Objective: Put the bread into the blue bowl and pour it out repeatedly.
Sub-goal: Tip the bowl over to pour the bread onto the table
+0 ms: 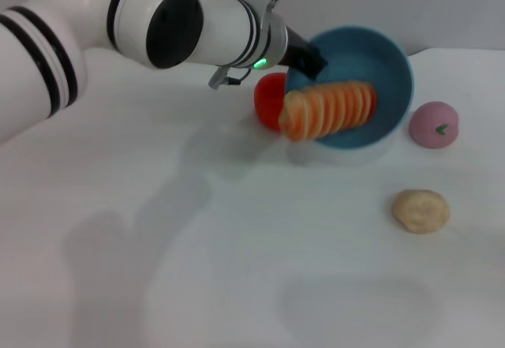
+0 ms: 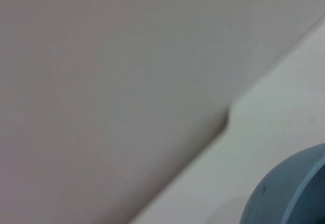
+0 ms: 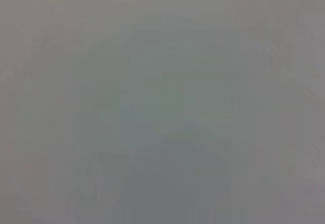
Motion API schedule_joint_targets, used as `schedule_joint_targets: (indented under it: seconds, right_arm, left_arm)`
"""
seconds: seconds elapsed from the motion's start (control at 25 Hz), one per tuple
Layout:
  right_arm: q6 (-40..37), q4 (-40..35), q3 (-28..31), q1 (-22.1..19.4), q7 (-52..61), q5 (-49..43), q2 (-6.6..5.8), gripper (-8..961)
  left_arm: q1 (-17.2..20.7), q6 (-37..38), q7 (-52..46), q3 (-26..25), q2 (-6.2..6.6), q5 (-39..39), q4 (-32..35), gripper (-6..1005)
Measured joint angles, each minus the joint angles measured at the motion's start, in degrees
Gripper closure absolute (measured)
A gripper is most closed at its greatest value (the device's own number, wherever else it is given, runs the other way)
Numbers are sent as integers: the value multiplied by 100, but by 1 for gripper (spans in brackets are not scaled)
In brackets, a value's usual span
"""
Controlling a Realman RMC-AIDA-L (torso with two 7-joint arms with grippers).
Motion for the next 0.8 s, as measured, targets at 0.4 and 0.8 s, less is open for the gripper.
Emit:
schedule_joint_targets:
  seconds: [0.4,0.8]
  right_arm:
    - [-71,11,0,9,29,5,6,466]
    - [-231,44,54,17,37,5,18,467]
  left_arm:
    - [198,2246,-8,705,-25,89,-726,986]
    - [336,3580,-39,1327,-30,61,-1088,987]
